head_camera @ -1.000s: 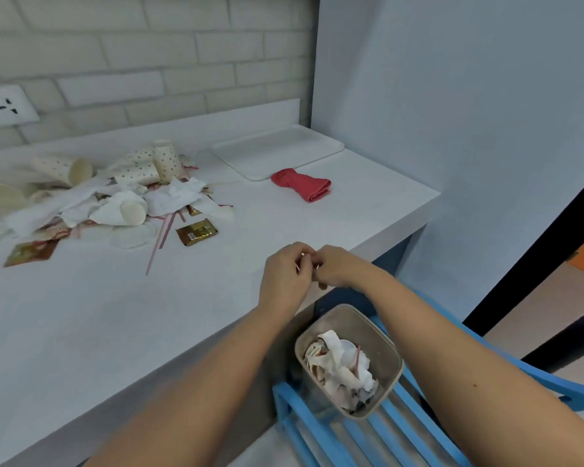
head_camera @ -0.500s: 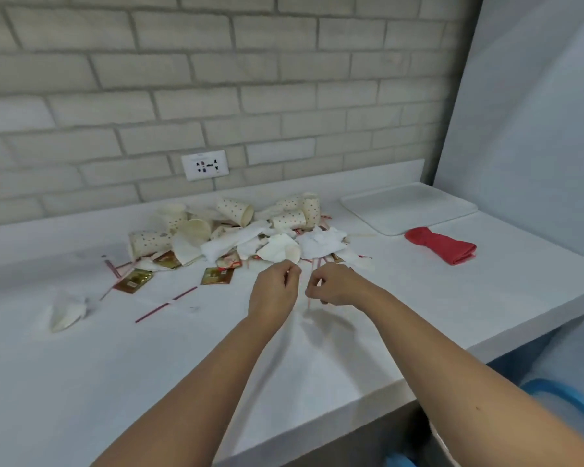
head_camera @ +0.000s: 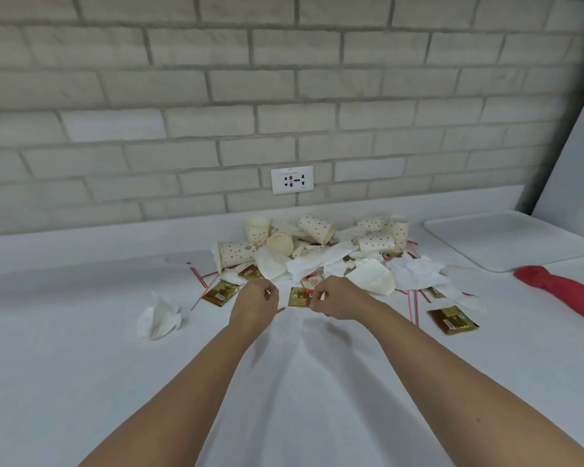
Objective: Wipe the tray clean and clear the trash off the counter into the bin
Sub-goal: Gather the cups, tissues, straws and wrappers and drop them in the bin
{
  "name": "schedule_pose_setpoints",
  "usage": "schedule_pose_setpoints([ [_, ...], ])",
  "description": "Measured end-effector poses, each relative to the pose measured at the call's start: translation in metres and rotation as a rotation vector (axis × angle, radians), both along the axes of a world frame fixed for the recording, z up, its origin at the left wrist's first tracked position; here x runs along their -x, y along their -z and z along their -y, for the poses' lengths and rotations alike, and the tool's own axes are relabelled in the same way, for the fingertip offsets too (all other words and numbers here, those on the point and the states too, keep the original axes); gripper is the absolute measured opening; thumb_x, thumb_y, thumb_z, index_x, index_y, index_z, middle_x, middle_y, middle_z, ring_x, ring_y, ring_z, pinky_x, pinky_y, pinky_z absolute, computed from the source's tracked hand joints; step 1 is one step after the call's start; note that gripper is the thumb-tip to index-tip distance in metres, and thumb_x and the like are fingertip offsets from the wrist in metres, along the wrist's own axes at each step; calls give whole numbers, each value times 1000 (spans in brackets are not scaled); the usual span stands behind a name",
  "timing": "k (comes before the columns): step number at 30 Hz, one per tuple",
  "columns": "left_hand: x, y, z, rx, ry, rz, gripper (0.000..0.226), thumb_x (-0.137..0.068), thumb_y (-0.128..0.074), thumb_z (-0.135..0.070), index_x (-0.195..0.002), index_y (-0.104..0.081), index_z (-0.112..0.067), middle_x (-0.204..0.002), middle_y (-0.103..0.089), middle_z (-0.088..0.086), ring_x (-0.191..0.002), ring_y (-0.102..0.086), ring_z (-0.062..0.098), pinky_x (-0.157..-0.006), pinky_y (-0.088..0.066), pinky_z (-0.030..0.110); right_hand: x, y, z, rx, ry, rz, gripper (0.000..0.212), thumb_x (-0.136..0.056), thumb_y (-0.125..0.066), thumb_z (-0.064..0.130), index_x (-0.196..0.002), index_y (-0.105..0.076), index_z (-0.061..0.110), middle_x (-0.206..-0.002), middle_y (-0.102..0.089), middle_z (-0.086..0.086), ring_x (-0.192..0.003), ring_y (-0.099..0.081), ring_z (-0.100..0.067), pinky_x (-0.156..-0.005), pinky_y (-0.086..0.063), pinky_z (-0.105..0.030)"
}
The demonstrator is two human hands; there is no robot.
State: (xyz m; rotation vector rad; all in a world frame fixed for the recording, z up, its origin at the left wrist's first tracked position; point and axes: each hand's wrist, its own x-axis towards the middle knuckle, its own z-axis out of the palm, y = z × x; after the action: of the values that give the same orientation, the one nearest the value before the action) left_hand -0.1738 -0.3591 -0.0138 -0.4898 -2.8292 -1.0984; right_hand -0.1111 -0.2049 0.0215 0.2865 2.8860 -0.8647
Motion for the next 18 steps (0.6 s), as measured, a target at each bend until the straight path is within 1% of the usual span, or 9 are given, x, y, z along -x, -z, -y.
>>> schedule_pose_setpoints([
  [2, 15, 2, 3, -37, -19, 3, 19, -93, -48, -12, -96, -65, -4, -90, -62, 5, -76, -53, 14, -64, -41, 22, 18, 4, -1, -37, -8, -15, 24, -87, -54, 15, -98, -68, -1, -83, -58, -7, -76, -50, -17, -60, -38, -26],
  [4, 31, 3, 5, -50, -46, 2, 21, -93, -48, -11, -102, -65, -3, -100, -59, 8, -83, -51, 16, -71, -39, 23, 36, 6, -3, -48, -5, -38, 22, -87, -53, 13, -95, -70, 2, -88, -62, -7, -76, -53, -16, -58, -39, -24],
  [6, 47, 5, 5, -55, -82, 29, 23, -94, -47, -12, -104, -65, -3, -105, -57, 9, -84, -50, 16, -72, -38, 22, 54, 6, -7, -67, -5, -46, 23, -89, -52, 15, -95, -71, 4, -88, -64, -5, -77, -56, -18, -56, -39, -22],
  [7, 54, 6, 4, -63, -94, 48, 23, -94, -46, -13, -105, -64, -3, -107, -57, 11, -85, -51, 16, -72, -38, 22, 63, 5, -9, -78, -8, -51, 24, -90, -51, 15, -96, -71, 4, -91, -67, -6, -79, -59, -19, -58, -42, -24],
  [9, 68, 9, 2, -71, -113, 75, 23, -94, -47, -13, -105, -64, -3, -108, -57, 12, -87, -51, 18, -74, -37, 23, 83, 6, -14, -89, -6, -77, 26, -90, -48, 14, -98, -70, 3, -99, -70, -10, -82, -61, -21, -67, -50, -30],
  [11, 82, 10, 1, -94, -139, 74, 22, -93, -47, -10, -104, -65, -3, -108, -55, 12, -93, -53, 22, -77, -36, 23, 102, 7, -17, -104, -11, -109, 26, -91, -48, 14, -98, -70, 2, -101, -70, -13, -84, -63, -23, -73, -52, -32],
  [14, 104, 9, 3, -151, -240, 45, 24, -92, -47, -7, -111, -62, -1, -116, -49, 15, -94, -50, 23, -79, -35, 21, 133, 13, -19, -109, -50, -145, 25, -90, -49, 13, -92, -70, 0, -96, -71, -14, -74, -60, -21, -68, -49, -30],
  [16, 120, 9, 8, -206, -351, 20, 27, -90, -47, -2, -115, -59, -1, -123, -43, 17, -100, -48, 26, -83, -33, 21, 152, 17, -17, -106, -79, -149, 24, -90, -50, 12, -91, -71, 1, -96, -71, -13, -80, -64, -24, -72, -53, -34],
  [18, 136, 10, 13, -233, -437, -5, 34, -85, -47, 5, -117, -54, -2, -128, -38, 19, -110, -44, 33, -90, -32, 26, 170, 21, -11, -108, -117, -157, 22, -90, -51, 10, -94, -71, 3, -99, -71, -10, -92, -65, -25, -76, -54, -35],
])
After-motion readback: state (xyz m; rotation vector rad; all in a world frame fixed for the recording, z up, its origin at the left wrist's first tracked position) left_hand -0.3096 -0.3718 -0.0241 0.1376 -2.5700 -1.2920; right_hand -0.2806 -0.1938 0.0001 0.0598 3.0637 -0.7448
